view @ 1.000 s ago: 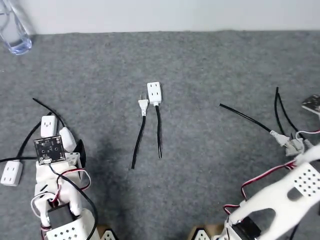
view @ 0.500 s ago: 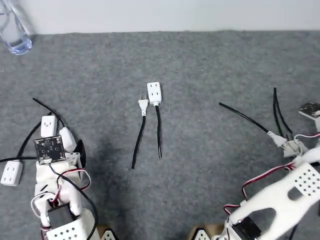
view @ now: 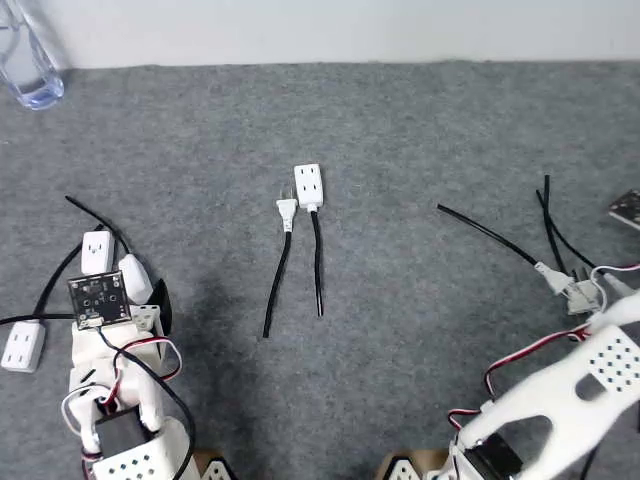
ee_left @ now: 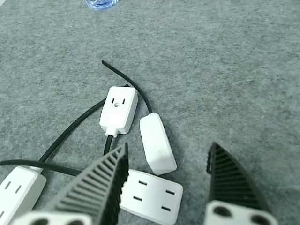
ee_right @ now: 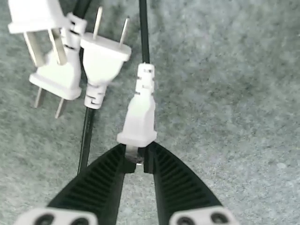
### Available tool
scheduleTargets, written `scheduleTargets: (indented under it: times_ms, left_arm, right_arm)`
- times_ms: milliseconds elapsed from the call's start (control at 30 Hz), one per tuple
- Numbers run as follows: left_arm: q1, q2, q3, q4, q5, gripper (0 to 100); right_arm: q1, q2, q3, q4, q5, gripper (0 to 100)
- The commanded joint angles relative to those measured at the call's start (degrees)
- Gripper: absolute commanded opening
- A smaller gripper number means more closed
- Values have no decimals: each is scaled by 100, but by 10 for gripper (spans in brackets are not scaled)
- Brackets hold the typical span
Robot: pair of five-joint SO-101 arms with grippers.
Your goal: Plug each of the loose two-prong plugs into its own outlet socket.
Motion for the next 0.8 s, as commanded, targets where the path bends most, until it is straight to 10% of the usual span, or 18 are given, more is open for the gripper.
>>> scheduleTargets:
  times_ms: [0,467,767]
  left_arm:
    - [26,-26,-40,-70,35,261]
    - [26,-26,-40,-79,35,261]
    - [26,-26,-40,-70,35,261]
  right_arm:
    - [4,-752,-220,277,0,8]
    - [-725,-3776,4334,224,35,8]
    - [-743,-3758,4809,163,9,126]
